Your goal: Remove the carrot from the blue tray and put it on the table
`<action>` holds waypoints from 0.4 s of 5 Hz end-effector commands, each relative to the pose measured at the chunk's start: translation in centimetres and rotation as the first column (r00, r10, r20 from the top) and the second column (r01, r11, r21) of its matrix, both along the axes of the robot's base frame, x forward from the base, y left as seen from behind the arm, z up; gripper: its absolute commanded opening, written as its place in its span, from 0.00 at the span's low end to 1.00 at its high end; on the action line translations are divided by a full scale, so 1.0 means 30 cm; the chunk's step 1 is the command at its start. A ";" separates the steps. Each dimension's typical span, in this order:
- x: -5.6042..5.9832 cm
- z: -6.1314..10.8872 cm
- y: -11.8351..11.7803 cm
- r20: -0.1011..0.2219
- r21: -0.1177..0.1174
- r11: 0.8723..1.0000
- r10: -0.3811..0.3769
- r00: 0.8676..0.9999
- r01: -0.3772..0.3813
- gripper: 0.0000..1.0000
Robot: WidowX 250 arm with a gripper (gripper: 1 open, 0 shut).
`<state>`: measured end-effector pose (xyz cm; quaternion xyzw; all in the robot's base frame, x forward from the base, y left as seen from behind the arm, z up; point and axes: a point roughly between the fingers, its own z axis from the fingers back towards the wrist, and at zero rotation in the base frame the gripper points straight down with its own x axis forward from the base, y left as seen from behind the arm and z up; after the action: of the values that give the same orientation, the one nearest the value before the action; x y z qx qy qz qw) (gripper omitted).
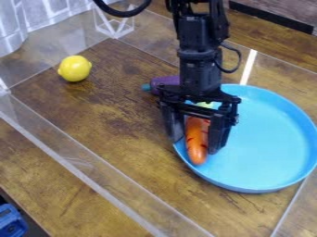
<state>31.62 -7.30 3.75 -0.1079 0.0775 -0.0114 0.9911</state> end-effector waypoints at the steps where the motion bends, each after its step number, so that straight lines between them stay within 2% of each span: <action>1: 0.032 0.023 0.007 0.045 0.006 1.000 0.008 0.999 -0.008 1.00; 2: 0.034 0.016 0.012 0.044 0.011 1.000 0.008 0.999 -0.009 0.00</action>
<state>31.63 -7.09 2.94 -0.1004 0.0830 -0.0091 0.9914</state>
